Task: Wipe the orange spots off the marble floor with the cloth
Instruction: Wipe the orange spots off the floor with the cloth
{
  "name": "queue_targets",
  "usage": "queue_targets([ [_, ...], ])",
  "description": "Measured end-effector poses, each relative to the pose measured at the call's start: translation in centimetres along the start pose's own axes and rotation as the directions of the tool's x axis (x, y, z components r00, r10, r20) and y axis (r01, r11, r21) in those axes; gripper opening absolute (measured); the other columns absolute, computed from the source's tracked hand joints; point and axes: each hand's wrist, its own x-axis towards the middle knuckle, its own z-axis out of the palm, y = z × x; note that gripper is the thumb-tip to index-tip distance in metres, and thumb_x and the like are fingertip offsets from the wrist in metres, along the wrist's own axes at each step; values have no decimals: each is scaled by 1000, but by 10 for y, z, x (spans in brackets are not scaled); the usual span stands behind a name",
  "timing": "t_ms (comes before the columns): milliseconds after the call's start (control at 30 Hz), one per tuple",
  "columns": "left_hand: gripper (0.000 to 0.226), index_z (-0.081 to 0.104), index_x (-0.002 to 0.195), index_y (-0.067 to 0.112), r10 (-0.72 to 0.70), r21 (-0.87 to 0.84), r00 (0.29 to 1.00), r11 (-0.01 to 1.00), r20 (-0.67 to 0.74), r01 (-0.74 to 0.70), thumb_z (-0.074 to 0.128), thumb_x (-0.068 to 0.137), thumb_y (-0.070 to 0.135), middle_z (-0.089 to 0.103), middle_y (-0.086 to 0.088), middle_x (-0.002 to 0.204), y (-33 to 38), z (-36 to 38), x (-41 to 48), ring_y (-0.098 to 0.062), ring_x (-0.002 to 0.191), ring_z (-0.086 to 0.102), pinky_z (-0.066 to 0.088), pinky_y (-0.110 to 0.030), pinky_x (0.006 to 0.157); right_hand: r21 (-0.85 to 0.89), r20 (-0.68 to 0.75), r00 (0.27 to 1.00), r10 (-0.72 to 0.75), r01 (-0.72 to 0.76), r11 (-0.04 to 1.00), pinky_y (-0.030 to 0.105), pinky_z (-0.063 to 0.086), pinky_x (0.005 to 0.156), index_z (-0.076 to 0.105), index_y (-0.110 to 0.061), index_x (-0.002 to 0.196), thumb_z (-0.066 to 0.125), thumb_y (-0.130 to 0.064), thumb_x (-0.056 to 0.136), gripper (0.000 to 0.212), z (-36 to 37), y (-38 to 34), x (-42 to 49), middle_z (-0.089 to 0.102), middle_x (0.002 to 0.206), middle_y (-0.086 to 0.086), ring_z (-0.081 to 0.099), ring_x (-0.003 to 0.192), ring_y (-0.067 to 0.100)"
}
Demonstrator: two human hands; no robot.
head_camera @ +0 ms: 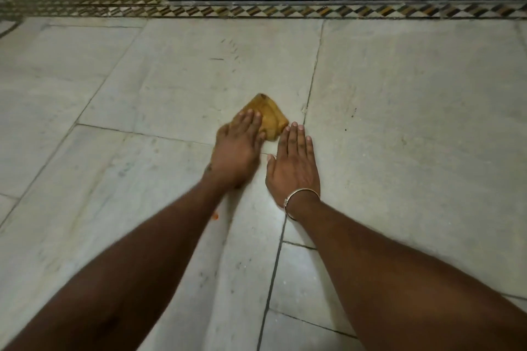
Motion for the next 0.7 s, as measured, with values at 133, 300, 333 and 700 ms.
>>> queue_targets([
  [133,54,38,158,11,-337,-13,941,942,-13,337,33,111,37,34,-12,167,-60,-16,-10,-27,156,27,28,-49,120,-2,4,1000,-6,6,1000,48,11,126,17,7,155,18,-38,96,73,0,2,-3,16,164,26,10,154,35],
  [300,45,60,138,8,-377,-144,926,917,-6,372,37,111,36,62,-21,140,-51,-29,-29,-40,132,56,44,-46,102,7,42,999,1,-2,1000,48,7,126,14,7,155,24,-36,100,70,-1,-1,-1,11,164,26,5,155,35],
  [333,44,63,130,8,-403,-224,915,891,10,395,38,111,37,68,-22,128,-53,-40,-23,-42,119,62,46,-43,92,1,57,998,-6,6,1000,47,5,126,11,6,156,25,-36,102,70,-3,1,-2,7,165,25,2,155,35],
  [700,42,64,110,14,-212,-98,973,970,96,221,72,88,49,67,-1,95,-56,-65,-30,-28,95,66,47,-41,89,28,155,987,-50,47,999,41,-7,125,3,2,157,27,-38,106,70,-12,8,-1,-5,166,22,-8,155,31],
])
